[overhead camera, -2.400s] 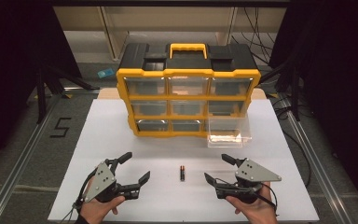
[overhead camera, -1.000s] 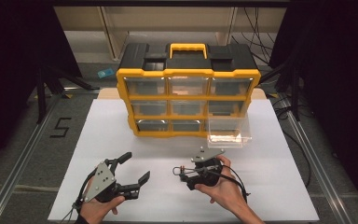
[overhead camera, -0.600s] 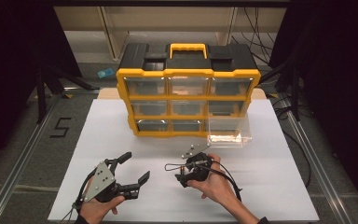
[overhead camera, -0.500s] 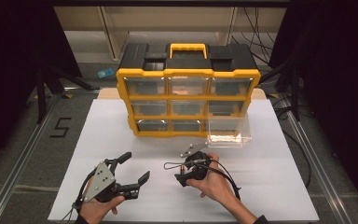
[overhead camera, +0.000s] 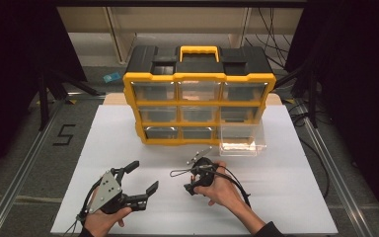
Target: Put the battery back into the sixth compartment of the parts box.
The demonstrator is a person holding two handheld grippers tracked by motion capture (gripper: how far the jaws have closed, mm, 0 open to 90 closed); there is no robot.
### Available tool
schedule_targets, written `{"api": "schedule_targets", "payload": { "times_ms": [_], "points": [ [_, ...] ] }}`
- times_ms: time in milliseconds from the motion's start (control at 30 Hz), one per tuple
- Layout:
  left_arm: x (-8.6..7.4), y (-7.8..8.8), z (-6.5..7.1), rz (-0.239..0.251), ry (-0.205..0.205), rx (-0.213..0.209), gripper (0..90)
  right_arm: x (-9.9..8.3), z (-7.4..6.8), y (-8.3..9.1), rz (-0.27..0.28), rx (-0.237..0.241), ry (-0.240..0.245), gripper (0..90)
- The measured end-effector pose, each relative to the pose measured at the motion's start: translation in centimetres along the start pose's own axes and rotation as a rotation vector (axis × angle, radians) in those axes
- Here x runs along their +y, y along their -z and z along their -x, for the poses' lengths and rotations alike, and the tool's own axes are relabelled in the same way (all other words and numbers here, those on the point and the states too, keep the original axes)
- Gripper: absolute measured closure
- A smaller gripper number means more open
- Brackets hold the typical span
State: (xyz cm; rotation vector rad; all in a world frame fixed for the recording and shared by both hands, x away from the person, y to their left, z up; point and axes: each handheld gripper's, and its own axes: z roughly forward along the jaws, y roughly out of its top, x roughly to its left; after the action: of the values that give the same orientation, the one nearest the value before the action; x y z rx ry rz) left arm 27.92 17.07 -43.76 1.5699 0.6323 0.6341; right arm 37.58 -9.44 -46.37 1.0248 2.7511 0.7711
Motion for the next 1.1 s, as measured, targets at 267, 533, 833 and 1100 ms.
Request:
{"api": "schedule_targets", "payload": {
  "times_ms": [267,533,833,1100],
  "points": [
    [0.01,0.02,0.01,-0.001,0.001,0.0,15.7,0.34,0.13,-0.39,-0.033,0.02,-0.001,38.7],
    [0.02,0.03,-0.01,-0.001,-0.002,-0.001,15.7,0.46,0.29,-0.66,-0.076,0.011,0.01,45.1],
    [0.02,0.02,0.01,-0.001,-0.003,-0.002,15.7,0.6,0.31,-0.74,-0.089,0.001,0.04,51.3],
    [0.03,0.03,0.0,-0.001,-0.003,-0.001,15.7,0.67,0.27,-0.7,-0.108,-0.027,0.094,60.8]
  ]
}}
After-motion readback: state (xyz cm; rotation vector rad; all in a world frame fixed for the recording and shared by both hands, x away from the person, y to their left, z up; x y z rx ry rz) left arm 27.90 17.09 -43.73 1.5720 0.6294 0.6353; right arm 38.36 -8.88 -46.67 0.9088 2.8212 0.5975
